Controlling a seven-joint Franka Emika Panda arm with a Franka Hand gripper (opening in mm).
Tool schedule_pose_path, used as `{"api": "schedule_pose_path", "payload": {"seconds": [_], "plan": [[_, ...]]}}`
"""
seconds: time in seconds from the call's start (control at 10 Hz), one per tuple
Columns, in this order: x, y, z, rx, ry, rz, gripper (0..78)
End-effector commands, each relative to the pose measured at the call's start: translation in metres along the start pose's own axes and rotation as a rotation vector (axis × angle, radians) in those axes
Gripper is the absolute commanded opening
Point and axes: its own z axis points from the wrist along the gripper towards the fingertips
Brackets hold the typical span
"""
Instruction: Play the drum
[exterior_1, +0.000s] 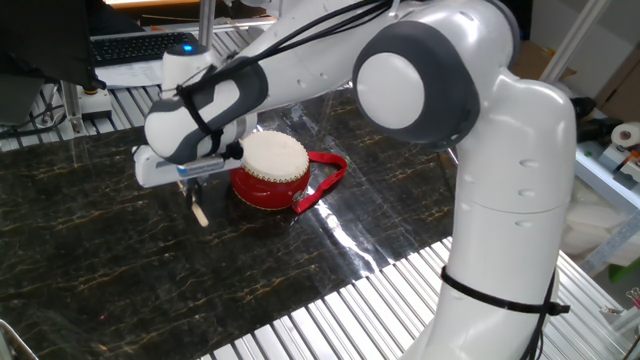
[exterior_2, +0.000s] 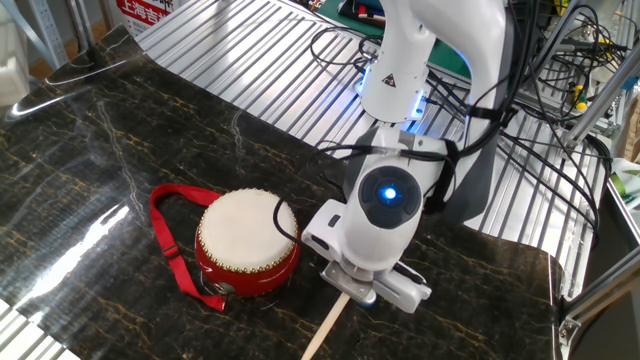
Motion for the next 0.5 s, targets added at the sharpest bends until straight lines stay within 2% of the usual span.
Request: {"api": "schedule_pose_path", "payload": {"seconds": [0.1, 0.5], "plan": [[0.002, -0.008, -0.03, 0.018, 0.028, 0.002, 1.1], [0.021, -0.036, -0.088, 0.027, 0.093, 0.006, 1.1]]}}
